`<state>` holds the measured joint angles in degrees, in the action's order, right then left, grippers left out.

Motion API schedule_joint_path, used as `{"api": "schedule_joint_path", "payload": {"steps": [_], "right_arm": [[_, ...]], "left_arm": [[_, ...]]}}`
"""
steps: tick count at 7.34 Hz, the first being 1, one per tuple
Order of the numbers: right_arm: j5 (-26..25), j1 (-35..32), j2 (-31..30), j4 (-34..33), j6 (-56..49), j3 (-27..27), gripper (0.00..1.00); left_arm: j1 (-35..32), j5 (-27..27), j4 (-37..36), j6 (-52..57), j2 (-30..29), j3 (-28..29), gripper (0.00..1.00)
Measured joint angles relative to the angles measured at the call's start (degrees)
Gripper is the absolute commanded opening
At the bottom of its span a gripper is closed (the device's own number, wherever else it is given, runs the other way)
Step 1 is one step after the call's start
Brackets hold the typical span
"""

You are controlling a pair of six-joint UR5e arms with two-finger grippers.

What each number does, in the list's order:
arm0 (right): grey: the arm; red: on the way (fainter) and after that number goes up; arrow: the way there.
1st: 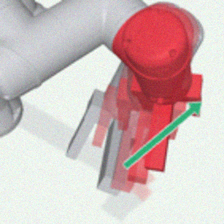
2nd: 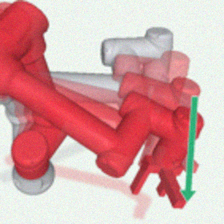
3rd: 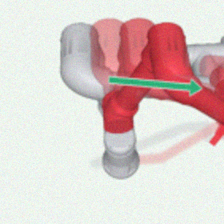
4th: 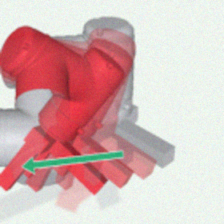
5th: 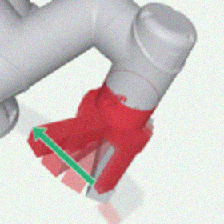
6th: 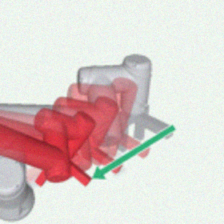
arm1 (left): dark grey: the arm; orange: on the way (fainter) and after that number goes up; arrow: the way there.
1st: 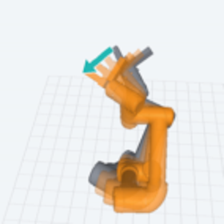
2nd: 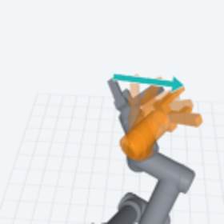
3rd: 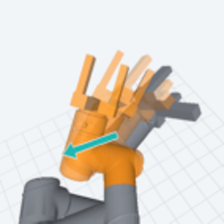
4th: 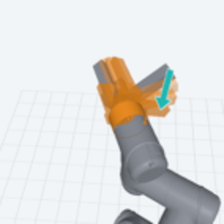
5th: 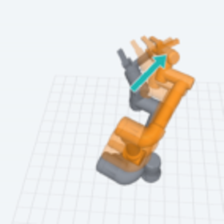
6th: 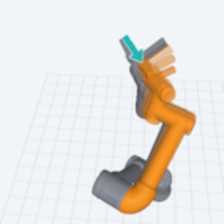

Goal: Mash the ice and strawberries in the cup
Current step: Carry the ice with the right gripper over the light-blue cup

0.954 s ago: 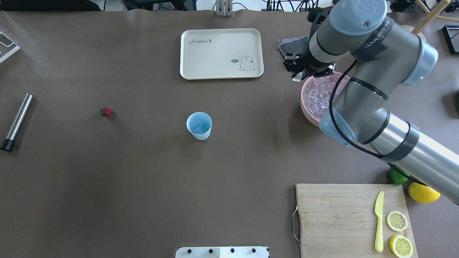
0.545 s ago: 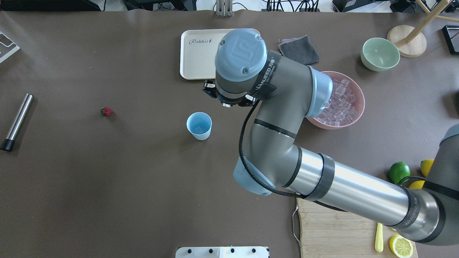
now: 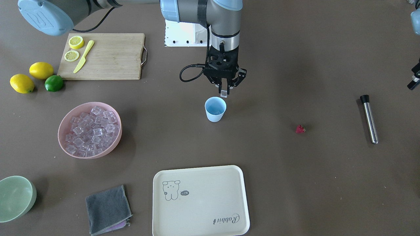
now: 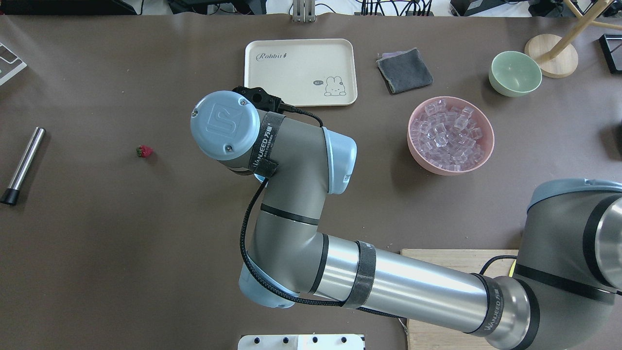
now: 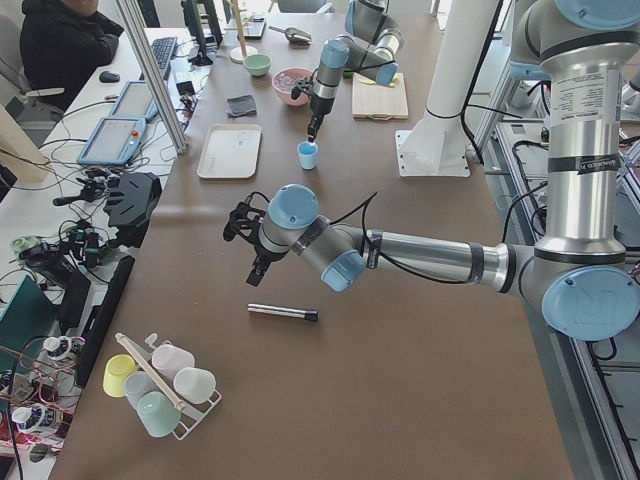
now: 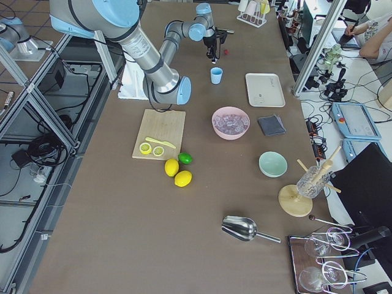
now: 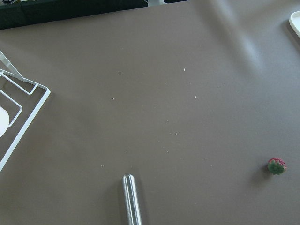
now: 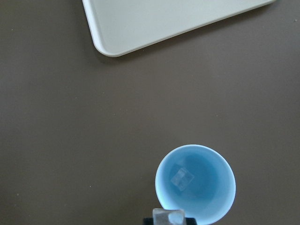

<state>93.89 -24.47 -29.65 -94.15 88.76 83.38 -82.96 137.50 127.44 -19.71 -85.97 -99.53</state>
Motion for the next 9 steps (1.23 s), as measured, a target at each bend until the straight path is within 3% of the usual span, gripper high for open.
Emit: {"api": "schedule_joint_path", "payload": {"steps": [3, 6, 8, 9], "right_arm": [[1.3, -2.6, -0.9, 0.8, -3.6, -0.7, 0.07], [1.7, -2.9, -2.7, 1.0, -4.9, -0.8, 0.22], [1.5, -2.4, -2.8, 0.9, -4.8, -0.9, 0.79], [1.3, -2.1, -2.9, 0.9, -4.5, -0.9, 0.94]], "left_arm": [[0.0, 0.0, 0.6, -0.2, 0.1, -0.1, 0.98], [0.1, 0.0, 0.5, -0.8, -0.5, -0.1, 0.98], [0.1, 0.0, 0.5, -1.0, -0.7, -0.1, 0.98], [0.1, 0.0, 0.5, -1.0, -0.7, 0.0, 0.98]]}}
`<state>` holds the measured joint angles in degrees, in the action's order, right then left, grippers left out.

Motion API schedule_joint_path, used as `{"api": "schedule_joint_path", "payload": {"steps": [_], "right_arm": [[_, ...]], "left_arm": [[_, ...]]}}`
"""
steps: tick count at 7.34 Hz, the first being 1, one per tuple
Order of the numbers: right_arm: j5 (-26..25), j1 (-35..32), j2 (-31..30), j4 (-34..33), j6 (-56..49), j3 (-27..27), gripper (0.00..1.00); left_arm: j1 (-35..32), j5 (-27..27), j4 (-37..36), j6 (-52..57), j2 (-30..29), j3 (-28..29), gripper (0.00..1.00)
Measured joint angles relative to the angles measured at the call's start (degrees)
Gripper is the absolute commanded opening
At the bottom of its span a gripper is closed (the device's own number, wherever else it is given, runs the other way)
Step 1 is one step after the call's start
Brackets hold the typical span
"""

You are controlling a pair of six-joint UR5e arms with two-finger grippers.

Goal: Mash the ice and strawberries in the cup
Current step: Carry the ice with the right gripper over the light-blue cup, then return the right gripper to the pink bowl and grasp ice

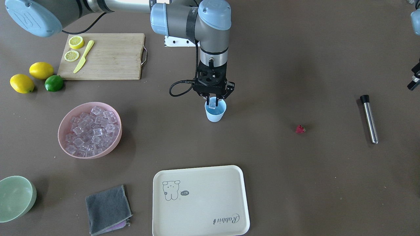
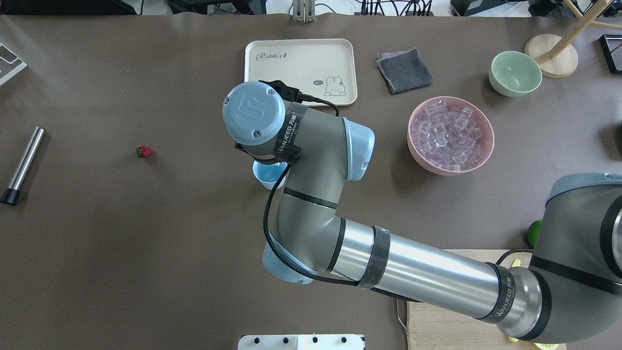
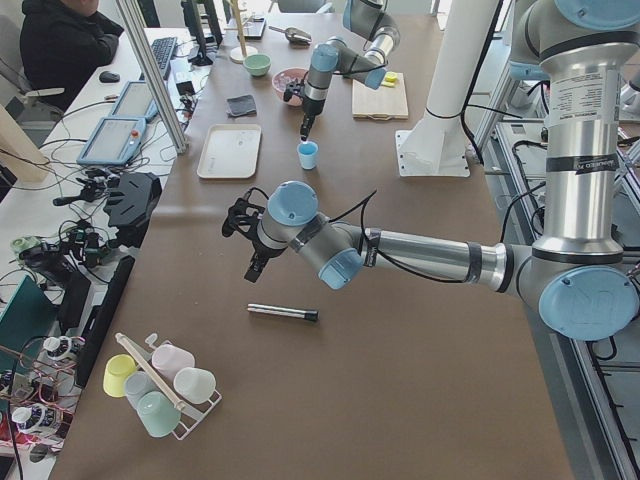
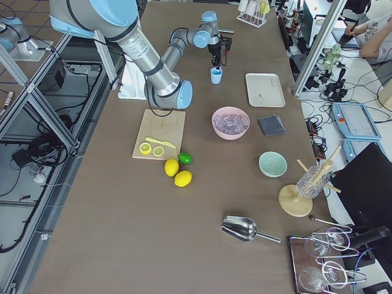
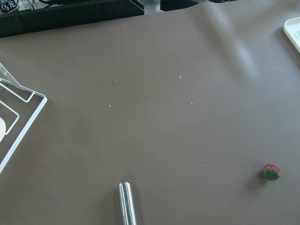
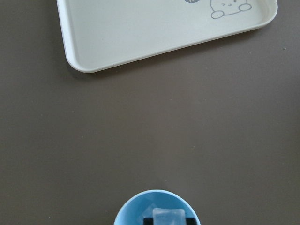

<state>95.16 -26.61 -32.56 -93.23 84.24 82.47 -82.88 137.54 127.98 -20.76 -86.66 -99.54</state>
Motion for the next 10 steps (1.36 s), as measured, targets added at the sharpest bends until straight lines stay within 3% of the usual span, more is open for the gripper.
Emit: {"api": "schedule_joint_path", "payload": {"steps": [2, 4, 6, 7, 8, 10], "right_arm": [[-0.1, -0.3, -0.1, 0.0, -0.8, 0.3, 0.98], [6.0, -5.5, -3.7, -2.0, -6.8, 6.0, 0.98], [13.5, -12.7, -17.3, -3.2, -20.9, 19.3, 0.99], [14.8, -14.5, -22.5, -2.7, -26.6, 22.8, 0.99], [15.4, -15.4, -26.5, -0.6, -29.7, 24.4, 0.99], [16.8, -17.5, -35.1, 9.6, -33.4, 24.7, 0.99]], "left_arm": [[0.0, 0.0, 0.1, 0.0, 0.0, 0.1, 0.98], [0.0, 0.0, 0.2, 0.1, 0.1, 0.2, 0.98], [0.2, 0.1, 0.4, 0.0, 0.2, 0.2, 0.98], [0.4, 0.2, 0.8, -0.1, 0.2, 0.1, 0.98], [0.7, 0.2, 1.0, -0.1, 0.2, 0.3, 0.98], [1.9, 0.0, 1.8, 0.0, 0.1, 1.4, 0.98]]}}
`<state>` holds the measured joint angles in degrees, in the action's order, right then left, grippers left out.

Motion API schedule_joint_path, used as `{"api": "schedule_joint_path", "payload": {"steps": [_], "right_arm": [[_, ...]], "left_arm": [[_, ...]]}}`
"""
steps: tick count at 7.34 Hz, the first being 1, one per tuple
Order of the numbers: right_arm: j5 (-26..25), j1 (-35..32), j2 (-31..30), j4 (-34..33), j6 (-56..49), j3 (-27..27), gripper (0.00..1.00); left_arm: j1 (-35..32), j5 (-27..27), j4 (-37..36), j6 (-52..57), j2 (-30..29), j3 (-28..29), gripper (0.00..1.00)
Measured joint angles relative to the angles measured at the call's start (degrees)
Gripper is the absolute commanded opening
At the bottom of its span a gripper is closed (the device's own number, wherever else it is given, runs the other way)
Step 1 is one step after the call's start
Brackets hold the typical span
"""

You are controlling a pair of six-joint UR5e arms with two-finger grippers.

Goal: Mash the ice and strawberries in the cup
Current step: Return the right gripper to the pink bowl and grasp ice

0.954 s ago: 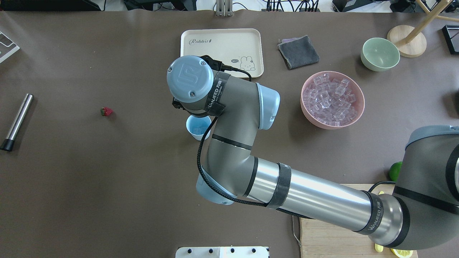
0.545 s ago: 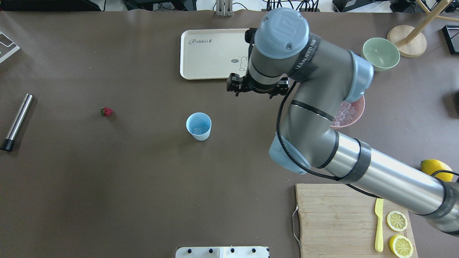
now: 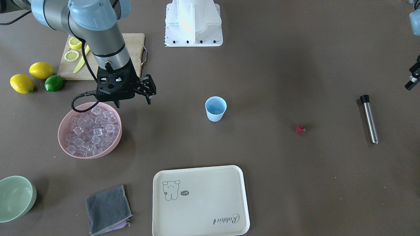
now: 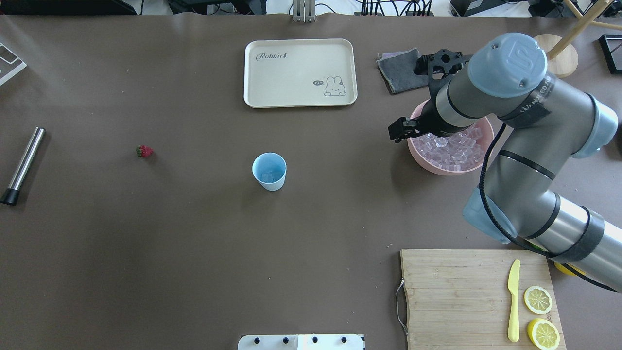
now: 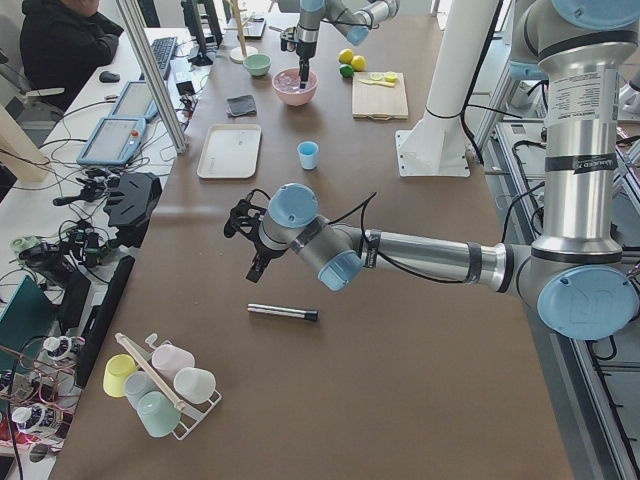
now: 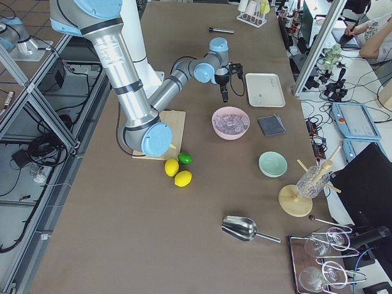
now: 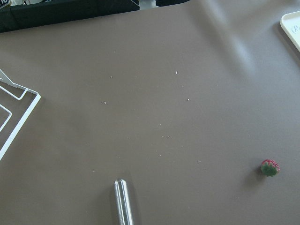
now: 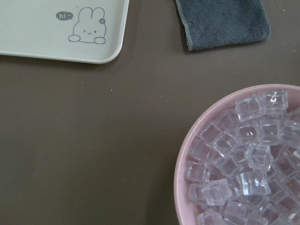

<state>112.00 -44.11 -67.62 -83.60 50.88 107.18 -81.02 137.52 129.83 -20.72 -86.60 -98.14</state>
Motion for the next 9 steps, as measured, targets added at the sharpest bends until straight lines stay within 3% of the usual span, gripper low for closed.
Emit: {"api": "schedule_joint_path", "payload": {"steps": [3, 6, 7, 9], "right_arm": [[1.9, -1.6, -3.5, 4.9, -0.5, -1.0, 0.99], [1.9, -1.1, -4.3, 5.5, -0.2, -2.6, 0.93], [2.2, -1.2, -4.4, 7.2, -0.5, -4.2, 0.85], [4.5, -1.7, -5.5, 10.2, -0.7, -5.8, 0.85]], "left_arm": [[1.5, -1.1, 1.3, -0.1, -0.2, 0.6, 0.98], [3.3, -2.6, 1.4, -0.1, -0.3, 0.6, 0.98], [3.4, -2.6, 1.4, -0.1, -0.2, 0.6, 0.98], [3.5, -2.7, 1.5, 0.0, -0.2, 0.6, 0.98]]}}
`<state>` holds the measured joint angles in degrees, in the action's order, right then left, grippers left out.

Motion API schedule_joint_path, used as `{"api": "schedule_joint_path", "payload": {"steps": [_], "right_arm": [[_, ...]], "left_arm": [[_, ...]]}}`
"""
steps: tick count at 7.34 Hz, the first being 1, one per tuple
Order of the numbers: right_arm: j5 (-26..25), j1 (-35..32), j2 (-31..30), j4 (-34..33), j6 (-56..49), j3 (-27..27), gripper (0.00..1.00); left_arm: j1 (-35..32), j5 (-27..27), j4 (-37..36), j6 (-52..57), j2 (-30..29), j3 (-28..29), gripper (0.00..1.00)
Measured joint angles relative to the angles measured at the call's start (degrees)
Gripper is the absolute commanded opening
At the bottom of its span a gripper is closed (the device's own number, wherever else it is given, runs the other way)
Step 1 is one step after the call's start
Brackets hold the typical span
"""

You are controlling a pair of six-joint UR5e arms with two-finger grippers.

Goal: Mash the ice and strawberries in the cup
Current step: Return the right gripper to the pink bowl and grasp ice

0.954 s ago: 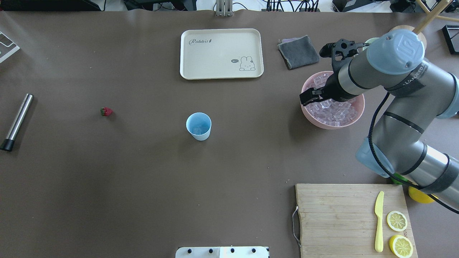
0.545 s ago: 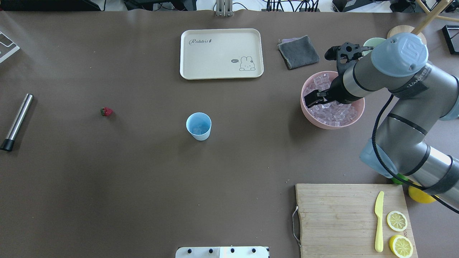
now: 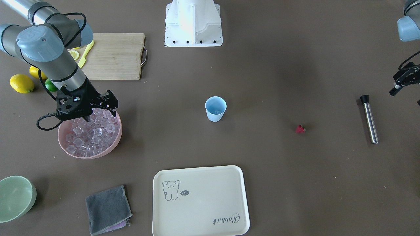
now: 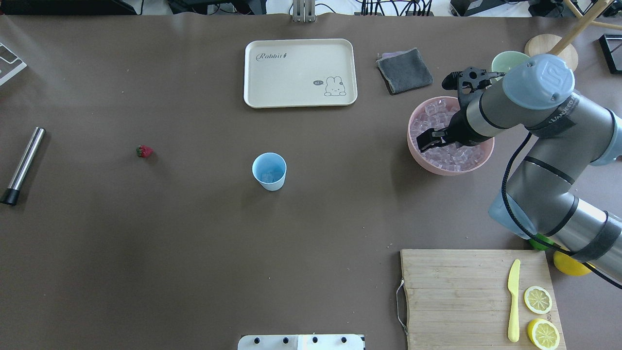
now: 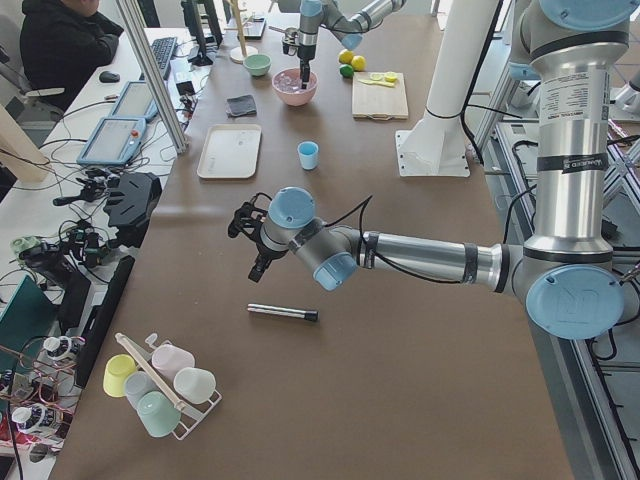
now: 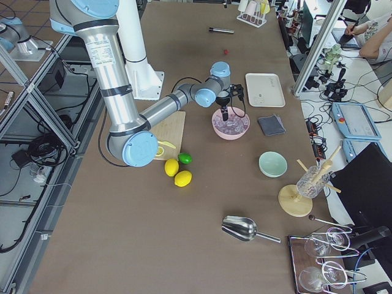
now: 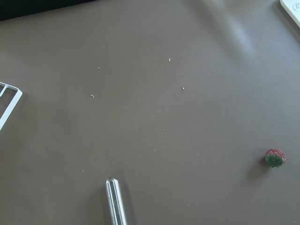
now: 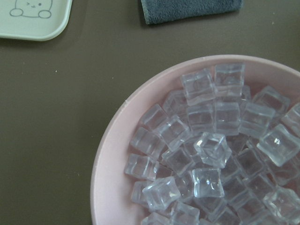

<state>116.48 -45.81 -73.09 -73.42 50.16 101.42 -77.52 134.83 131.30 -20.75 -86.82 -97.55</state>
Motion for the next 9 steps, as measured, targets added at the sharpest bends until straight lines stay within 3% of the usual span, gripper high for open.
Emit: {"api": "schedule_joint_path", "payload": {"steps": [8, 9], "right_arm": [[1.0, -0.2, -5.4, 0.9, 1.5, 2.0, 0.84], [1.0, -0.2, -5.4, 0.9, 1.6, 1.8, 0.66]], "left_arm": [[0.0, 0.0, 0.6, 0.1, -0.2, -0.2, 0.98], [0.0, -0.2, 0.6, 0.1, -0.2, -0.2, 0.98]]}}
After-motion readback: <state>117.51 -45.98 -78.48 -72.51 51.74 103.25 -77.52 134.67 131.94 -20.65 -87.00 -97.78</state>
